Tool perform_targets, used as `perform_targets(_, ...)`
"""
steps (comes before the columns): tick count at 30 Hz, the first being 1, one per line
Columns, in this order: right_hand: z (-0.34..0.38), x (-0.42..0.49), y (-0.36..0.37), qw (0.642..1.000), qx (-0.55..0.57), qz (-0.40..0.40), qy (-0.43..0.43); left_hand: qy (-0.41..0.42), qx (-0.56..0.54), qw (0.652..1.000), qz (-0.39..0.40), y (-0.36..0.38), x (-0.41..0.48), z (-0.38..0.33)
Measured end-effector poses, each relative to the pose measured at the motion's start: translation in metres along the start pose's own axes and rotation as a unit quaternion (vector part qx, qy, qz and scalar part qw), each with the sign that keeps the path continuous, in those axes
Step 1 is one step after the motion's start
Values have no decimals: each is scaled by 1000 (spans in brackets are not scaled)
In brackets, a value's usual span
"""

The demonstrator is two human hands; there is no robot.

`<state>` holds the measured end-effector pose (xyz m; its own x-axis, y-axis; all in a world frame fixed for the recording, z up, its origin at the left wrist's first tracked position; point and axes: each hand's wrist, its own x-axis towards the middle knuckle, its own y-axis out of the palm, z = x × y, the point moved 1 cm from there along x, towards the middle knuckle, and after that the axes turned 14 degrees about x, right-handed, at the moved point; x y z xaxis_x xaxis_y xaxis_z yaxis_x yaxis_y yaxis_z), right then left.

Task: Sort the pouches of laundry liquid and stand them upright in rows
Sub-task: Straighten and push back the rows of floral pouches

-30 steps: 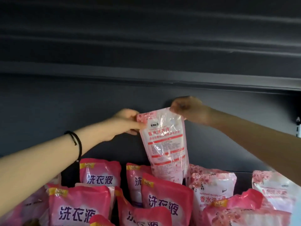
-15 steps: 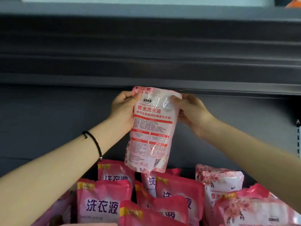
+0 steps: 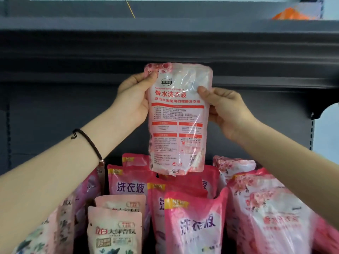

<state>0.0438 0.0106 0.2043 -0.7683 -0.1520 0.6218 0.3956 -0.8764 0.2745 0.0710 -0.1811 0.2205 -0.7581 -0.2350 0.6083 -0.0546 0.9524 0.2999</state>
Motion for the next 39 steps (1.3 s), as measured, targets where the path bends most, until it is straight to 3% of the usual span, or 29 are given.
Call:
perform_targets(6, 31, -37, -32, 1000, 0, -18, -5, -11, 2, 999, 33, 42, -33, -3)
perform_targets(12, 72, -74, -76, 999, 0, -27, -29, 35, 23, 997, 69, 97, -72, -11)
perform_targets(21, 109, -132, -159, 999, -12, -41, -7, -21, -15, 999, 26, 182, -142, 31)
perform_targets(28, 99, -178, -212, 993, 52, -102, 7, 51, 69, 996, 21, 222, -185, 76)
perform_targets(35, 78, -225, -254, 978, 92, -188, 0, 13, 47, 998, 43, 253, -220, 130)
perform_targets(39, 70, -239, -280, 977, 98, -189, 0, -4, 64, 997, 48, 263, -245, 161)
